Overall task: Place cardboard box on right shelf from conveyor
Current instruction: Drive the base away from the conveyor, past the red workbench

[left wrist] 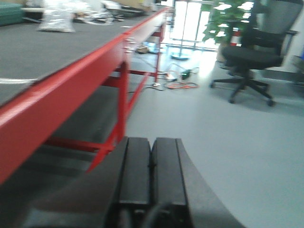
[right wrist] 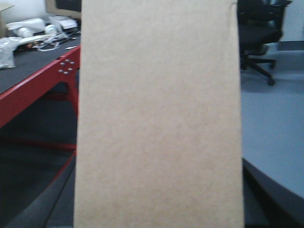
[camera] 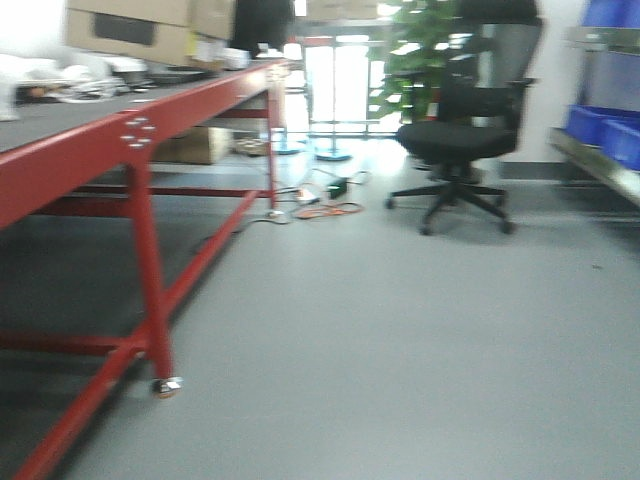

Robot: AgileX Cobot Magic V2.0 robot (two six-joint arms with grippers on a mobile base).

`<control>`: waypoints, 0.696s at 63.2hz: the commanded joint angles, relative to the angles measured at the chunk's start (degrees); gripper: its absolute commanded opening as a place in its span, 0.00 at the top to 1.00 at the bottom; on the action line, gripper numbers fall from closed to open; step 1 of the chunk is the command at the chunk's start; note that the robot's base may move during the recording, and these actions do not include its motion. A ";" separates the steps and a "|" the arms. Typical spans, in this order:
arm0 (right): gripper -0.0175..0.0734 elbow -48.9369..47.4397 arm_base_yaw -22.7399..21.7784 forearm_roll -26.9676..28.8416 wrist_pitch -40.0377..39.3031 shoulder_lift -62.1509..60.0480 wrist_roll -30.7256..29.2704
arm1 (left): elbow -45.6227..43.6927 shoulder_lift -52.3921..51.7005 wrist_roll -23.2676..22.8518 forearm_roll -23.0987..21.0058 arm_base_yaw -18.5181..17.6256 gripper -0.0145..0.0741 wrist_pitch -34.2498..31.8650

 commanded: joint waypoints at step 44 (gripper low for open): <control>0.57 -1.56 -0.38 -1.33 -5.81 0.43 -0.56 | -0.16 -0.70 -0.29 -0.27 -5.46 0.97 -4.80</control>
